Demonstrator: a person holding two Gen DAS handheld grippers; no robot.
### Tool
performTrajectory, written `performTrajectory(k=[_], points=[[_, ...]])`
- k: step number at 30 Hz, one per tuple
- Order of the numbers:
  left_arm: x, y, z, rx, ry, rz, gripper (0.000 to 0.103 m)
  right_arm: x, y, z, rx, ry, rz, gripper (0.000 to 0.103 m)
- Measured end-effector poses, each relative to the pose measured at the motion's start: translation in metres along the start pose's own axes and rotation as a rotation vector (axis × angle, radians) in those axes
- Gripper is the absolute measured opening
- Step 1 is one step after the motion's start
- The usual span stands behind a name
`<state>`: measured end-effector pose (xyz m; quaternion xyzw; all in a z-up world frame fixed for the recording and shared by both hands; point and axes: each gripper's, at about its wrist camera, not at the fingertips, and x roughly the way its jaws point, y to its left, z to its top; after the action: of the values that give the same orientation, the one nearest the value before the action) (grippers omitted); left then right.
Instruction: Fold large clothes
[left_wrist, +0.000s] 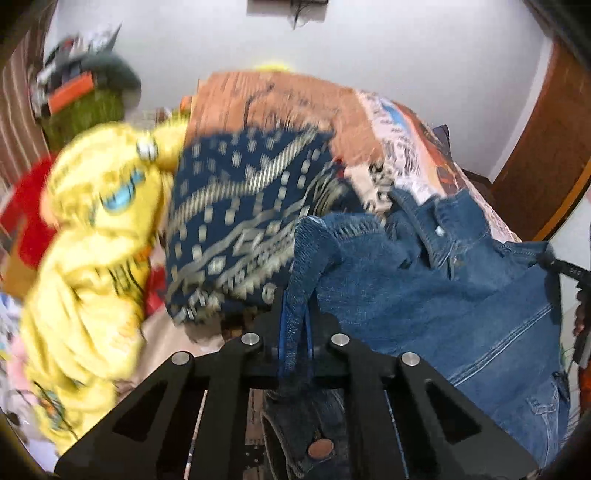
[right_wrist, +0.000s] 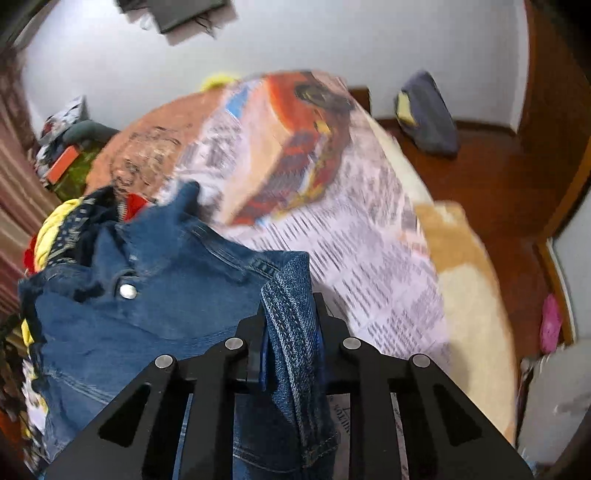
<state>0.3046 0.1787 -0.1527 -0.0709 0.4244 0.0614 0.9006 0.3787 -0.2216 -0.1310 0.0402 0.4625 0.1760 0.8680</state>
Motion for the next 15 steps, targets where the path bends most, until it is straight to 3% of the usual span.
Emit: performTrajectory(k=[7,11,15], points=[[-0.037,-0.021,0.047,0.059,-0.129,0.050,0.003,-0.055,0.026,0.028,-0.070,-0.163,0.042,0.016],[-0.049,-0.017,0.074,0.050,-0.243,0.121,0.000,-0.051,0.032,0.037,-0.093,-0.181,0.029,0.016],[-0.024,0.001,0.087,0.008,-0.154,0.075,0.000,-0.014,0.023,0.038,-0.059,-0.116,-0.019,0.016]])
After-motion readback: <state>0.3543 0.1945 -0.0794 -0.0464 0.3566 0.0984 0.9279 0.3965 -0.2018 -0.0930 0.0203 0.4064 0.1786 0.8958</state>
